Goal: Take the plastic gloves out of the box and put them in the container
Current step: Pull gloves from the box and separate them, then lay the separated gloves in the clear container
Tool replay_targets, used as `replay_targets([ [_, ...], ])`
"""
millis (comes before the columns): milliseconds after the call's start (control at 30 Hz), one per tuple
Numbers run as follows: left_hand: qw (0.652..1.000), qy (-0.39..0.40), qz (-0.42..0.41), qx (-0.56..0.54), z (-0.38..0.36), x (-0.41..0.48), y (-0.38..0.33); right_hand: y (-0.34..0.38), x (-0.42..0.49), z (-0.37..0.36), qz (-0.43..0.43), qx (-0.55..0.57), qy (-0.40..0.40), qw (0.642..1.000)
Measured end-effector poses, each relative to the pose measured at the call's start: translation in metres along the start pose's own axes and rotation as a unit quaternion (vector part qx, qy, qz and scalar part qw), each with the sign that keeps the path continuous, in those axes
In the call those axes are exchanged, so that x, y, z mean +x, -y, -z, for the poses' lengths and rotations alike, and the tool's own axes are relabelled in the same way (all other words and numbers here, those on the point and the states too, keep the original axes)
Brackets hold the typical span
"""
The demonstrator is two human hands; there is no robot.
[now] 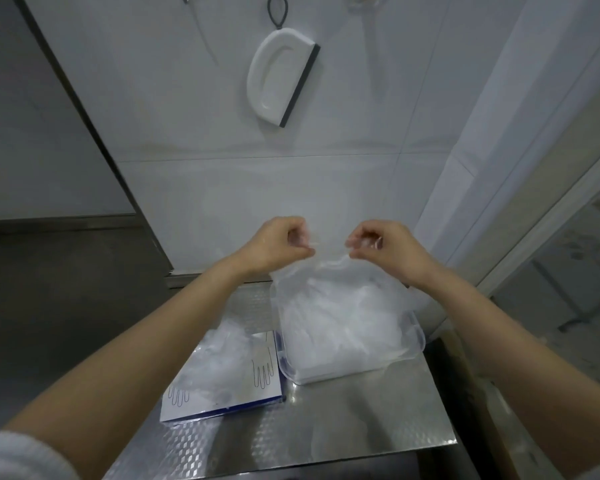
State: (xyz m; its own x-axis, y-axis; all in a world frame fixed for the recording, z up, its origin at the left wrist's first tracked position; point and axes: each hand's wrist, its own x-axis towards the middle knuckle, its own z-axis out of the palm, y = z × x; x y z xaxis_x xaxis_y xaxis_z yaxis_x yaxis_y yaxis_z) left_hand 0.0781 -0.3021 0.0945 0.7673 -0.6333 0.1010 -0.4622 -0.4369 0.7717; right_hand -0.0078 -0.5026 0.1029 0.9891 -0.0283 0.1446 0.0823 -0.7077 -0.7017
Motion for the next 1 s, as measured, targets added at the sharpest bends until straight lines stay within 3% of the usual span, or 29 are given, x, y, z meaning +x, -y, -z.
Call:
replay_targets([
  [133,0.977,-0.159,-0.143,0.027,-0.002,-0.006,-0.016,0.008,-0.006,0.007,0.134,-0.032,-0.171,0.976],
  [233,0.966,-0.158,-0.194,0.063,-0.005,-0.018,-0.011,0.007,-0.022,0.005,0.188,-0.060,-0.201,0.960],
  [467,0.967,0.044,-0.172,0.182,-0.030,-0.044,0.040,-0.044,-0.062,-0.033,0.099,-0.072,-0.032,0.992],
  [600,0.947,0.125,-0.149,0.257,-0.047,-0.047,0.053,-0.063,-0.068,-0.052,0.012,-0.103,0.071,0.992],
  [800,0.897,0.285,-0.067,0.331,-0.067,-0.041,0.061,-0.071,-0.068,-0.073,-0.040,-0.110,0.182,0.976],
  [933,0.869,0.342,-0.021,0.357,-0.069,-0.035,0.054,-0.070,-0.067,-0.071,-0.083,-0.031,0.268,0.959],
  [1000,0.870,0.291,-0.027,0.397,-0.071,-0.032,0.045,-0.063,-0.062,-0.064,-0.092,0.020,0.221,0.971],
])
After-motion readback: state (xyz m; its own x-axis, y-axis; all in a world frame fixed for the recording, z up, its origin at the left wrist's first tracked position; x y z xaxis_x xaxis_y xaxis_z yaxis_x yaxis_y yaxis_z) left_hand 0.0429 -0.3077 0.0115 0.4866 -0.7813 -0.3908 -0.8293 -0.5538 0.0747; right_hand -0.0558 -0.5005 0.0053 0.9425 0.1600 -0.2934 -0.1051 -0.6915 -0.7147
